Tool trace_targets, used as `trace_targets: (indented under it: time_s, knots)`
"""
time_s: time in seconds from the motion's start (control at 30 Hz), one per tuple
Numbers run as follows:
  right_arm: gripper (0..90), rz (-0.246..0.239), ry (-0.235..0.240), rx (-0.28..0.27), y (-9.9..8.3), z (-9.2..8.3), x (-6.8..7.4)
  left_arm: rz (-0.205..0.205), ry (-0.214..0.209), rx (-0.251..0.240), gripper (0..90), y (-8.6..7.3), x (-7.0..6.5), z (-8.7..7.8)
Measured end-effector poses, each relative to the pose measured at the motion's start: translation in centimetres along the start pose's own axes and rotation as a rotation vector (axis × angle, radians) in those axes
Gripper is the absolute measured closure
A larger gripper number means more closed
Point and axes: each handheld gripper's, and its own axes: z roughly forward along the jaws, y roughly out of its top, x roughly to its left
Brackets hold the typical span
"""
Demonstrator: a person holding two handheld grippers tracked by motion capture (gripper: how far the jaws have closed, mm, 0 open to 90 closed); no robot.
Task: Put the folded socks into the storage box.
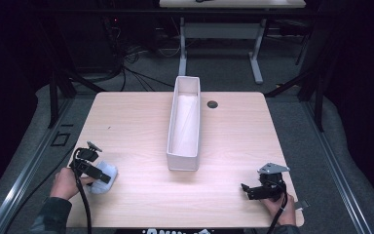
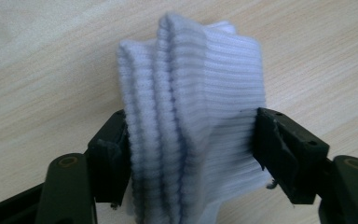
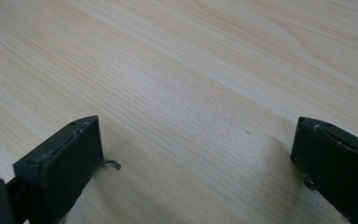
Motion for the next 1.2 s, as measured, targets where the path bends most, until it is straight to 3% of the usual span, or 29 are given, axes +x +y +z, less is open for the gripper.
trace_targets:
  time_s: [0.47,0.73,1.2]
  knots:
    - [1.5,0.0,-0.001,0.004,0.0,0.0,0.0,0.011,0.022,0.01,52.1,0.4,-1.8,0.3]
    - [1.5,0.001,-0.001,0.002,0.0,0.0,0.0,-0.008,0.013,-0.02,56.2,0.0,-1.8,0.0]
    - [1.5,0.001,-0.001,0.002,0.0,0.0,0.0,0.01,0.008,-0.051,59.3,-0.3,-2.4,-1.6]
